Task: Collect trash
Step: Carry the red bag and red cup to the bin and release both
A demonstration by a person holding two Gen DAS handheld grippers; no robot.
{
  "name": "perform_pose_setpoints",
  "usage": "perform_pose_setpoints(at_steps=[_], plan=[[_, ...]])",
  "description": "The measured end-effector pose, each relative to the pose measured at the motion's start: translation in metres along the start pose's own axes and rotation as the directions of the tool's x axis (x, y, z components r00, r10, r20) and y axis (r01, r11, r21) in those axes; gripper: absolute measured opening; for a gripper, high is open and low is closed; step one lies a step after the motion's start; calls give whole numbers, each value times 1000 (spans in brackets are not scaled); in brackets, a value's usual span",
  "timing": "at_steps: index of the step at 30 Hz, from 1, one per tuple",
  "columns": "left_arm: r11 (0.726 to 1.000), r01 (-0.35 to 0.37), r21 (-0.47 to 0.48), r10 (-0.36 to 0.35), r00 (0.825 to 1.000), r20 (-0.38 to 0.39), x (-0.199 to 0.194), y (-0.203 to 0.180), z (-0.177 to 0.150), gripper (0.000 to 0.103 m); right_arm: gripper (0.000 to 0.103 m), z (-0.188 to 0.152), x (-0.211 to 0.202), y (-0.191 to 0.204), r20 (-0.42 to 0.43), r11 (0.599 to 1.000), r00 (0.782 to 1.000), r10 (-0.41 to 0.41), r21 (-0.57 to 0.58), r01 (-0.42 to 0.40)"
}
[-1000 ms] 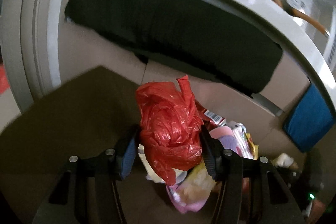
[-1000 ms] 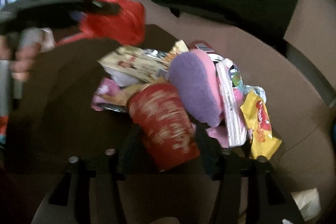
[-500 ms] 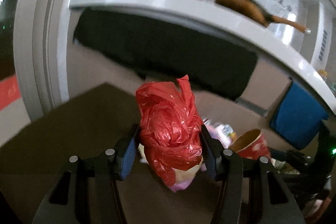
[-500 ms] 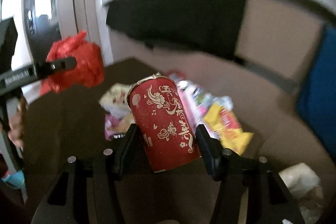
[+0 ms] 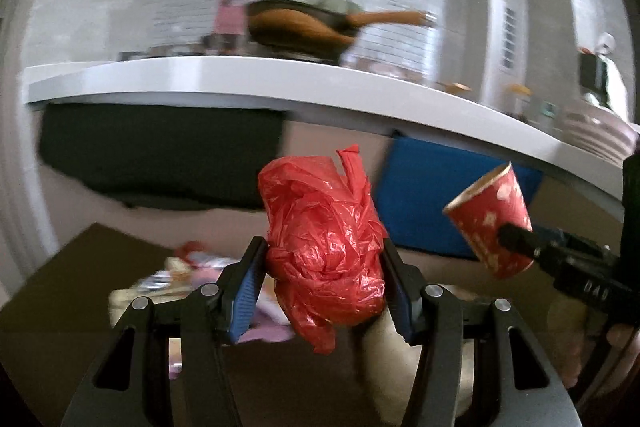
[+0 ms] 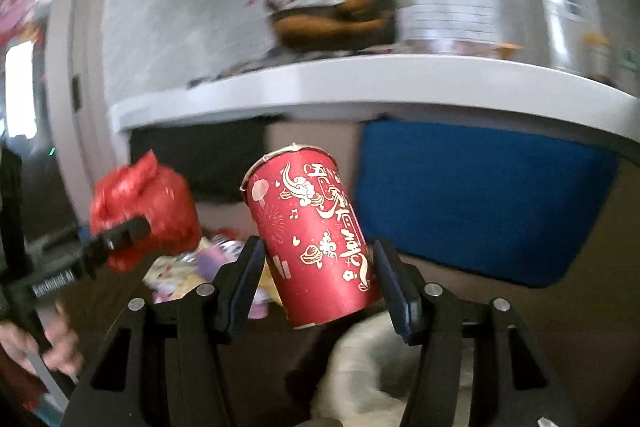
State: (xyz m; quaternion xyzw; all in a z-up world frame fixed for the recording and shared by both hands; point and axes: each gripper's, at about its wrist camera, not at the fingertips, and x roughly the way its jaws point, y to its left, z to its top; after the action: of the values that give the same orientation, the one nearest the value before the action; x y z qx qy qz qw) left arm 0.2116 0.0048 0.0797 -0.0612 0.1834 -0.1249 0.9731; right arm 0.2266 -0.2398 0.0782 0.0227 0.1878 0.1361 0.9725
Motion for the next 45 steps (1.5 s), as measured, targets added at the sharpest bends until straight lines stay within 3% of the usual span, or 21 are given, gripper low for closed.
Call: perform_pose_setpoints(at_steps=[4, 8, 16, 24, 30, 38, 45], plan=[[998, 44, 46, -42, 998, -47, 37, -52, -12, 56, 53, -4, -18, -40, 22, 993, 994, -108, 44, 107], [993, 91, 70, -81, 988, -134, 77, -87, -31, 56, 54, -23, -17, -77, -8, 983, 987, -160, 91, 161], [986, 123, 113, -89, 959, -268, 128, -114, -69, 56, 54, -64, 7, -132, -104, 961, 979, -177, 198, 195], [981, 192, 24, -164, 891, -424, 180, -111, -92, 56, 54, -89, 34, -146, -192, 954, 971, -140, 236, 184], [980, 196, 17, -167, 872, -461, 194, -110, -103, 56, 54, -104, 50, -152, -233, 946, 965, -121, 267, 183], [980, 200, 14, -171, 868, -466, 199, -106, -101, 56, 54, -112, 70, -148, -269, 950, 957, -106, 258, 177], [961, 272, 47, -219, 854, -471, 197, -110, -104, 62, 55, -116, 81, -141, -298, 951, 940, -165, 204, 232]])
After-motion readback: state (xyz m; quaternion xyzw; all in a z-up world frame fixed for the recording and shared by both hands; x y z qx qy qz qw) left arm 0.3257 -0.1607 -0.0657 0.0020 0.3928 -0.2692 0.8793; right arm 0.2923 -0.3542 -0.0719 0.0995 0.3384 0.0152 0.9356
